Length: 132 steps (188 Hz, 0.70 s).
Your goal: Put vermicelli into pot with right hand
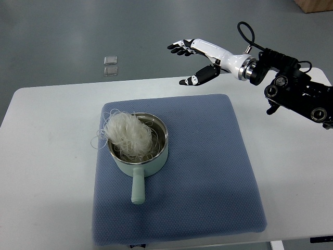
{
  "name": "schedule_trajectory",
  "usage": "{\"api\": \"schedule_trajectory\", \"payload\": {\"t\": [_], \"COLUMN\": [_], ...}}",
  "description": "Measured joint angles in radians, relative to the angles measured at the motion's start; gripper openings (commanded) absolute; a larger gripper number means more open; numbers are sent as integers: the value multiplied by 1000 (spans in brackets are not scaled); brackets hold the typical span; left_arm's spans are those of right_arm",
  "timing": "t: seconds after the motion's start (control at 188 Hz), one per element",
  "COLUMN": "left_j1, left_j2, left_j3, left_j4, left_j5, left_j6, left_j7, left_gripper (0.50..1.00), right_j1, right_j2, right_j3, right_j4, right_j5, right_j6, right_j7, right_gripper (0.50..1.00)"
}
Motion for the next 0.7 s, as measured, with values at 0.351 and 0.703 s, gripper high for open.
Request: {"api": "schedule_trajectory", "payload": {"t": [0.351,0.703], "left_j1": [0,0], "left_j2": [0,0], "left_j3": [-1,-2], "left_j4": [-1,0], "left_j5": [0,0], "left_j6": [0,0], "left_j7": [0,0], "left_gripper": [1000,1000], "right_j1": [-185,-239], "right_j2": [45,109], "right_j3": [194,206], "right_j4": [-131,-133], "right_j5": [348,733], "right_j6": [-120,-253], "right_j7": [-4,4], "right_gripper": [891,919]}}
